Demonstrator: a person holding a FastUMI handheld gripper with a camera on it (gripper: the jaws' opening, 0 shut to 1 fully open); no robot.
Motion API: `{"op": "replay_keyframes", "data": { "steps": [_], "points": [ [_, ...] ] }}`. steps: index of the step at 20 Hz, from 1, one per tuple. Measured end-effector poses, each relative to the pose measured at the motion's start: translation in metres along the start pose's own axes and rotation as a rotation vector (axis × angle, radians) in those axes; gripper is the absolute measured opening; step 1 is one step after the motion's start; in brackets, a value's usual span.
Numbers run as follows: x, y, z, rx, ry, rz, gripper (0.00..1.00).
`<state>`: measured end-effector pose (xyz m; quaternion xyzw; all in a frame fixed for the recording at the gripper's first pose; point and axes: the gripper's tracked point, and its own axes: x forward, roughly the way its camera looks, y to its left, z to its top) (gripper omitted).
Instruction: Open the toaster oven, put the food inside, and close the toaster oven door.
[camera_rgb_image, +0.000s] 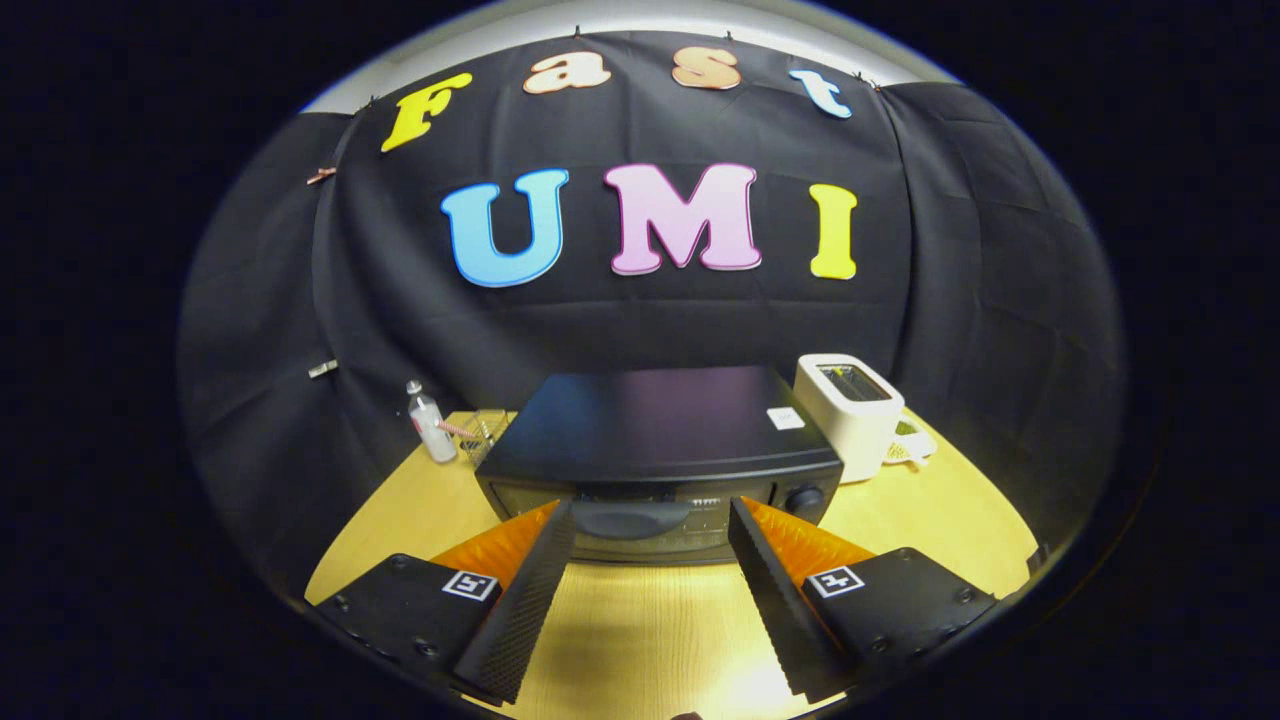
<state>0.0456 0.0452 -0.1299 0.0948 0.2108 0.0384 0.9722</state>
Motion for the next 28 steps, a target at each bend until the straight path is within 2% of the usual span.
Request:
{"op": "replay_keyframes", "data": {
  "steps": [4,11,17,28],
  "points": [
    [-0.03,-0.031,0.063,0.024,-0.103,-0.033,0.96],
    [-0.08,-0.083,0.127,0.018,-0.233,-0.107,0.97],
    [-0.103,-0.105,0.135,-0.029,-0.266,-0.152,0.97],
    [-0.111,-0.091,0.134,-0.067,-0.292,-0.14,0.97]
  ]
}}
